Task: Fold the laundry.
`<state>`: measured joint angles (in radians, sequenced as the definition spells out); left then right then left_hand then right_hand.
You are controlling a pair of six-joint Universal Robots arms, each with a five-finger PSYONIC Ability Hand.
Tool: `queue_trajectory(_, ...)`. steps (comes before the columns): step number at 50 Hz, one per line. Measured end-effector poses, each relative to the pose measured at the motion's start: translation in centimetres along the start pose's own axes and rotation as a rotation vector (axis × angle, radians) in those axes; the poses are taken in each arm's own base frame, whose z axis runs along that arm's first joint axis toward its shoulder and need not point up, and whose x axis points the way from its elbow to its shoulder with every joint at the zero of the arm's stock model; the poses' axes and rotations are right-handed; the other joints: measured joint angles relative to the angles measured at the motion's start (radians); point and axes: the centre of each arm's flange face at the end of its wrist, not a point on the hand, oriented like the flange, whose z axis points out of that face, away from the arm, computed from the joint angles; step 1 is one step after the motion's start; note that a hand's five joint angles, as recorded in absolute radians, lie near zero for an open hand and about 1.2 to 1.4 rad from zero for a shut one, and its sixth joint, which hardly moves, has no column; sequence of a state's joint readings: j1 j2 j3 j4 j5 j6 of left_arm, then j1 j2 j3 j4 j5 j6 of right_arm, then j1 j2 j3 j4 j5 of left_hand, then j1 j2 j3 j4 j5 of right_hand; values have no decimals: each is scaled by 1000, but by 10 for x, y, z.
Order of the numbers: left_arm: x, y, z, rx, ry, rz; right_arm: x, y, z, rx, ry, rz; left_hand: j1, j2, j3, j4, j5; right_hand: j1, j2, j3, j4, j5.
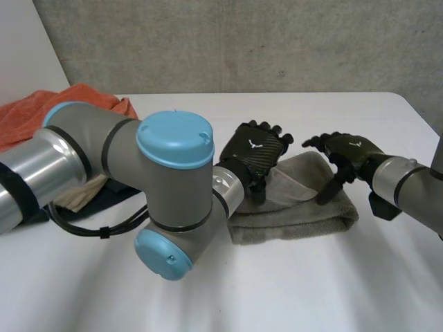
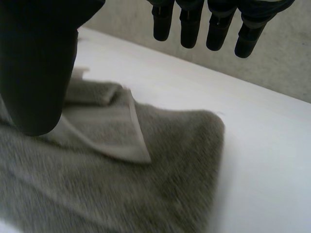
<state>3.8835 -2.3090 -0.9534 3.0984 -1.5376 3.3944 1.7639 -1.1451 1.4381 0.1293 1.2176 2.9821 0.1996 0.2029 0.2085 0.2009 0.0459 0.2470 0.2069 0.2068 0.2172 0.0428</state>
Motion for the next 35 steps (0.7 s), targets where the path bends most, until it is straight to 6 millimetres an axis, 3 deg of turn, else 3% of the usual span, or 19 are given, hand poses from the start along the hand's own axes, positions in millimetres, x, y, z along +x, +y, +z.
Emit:
queue_trajectory(13,17,28,30,0,77,5,4,36,-7,-26,19,-164,0,0,0,0,0,4,45,45,33,39)
queue_trajectory(24,11,57,52,-20,44,39,-4,52,1,16,2,-194,0,0,0,0,0,344,386,385,371,371)
queue_trajectory(29,-13,66,62,-38,-78,95,-2,63,9,-4,21,-222,0,0,0,0,0,512,553,549,535,531)
queue_trajectory(33,-43,70,64,-72,-237,142,1,70,13,-26,37,-248,0,0,0,0,0,550,594,595,587,578)
queue_trajectory(35,-70,71,59,-119,-378,169,3,72,15,-37,47,-265,0,0,0,0,0,555,607,612,604,593)
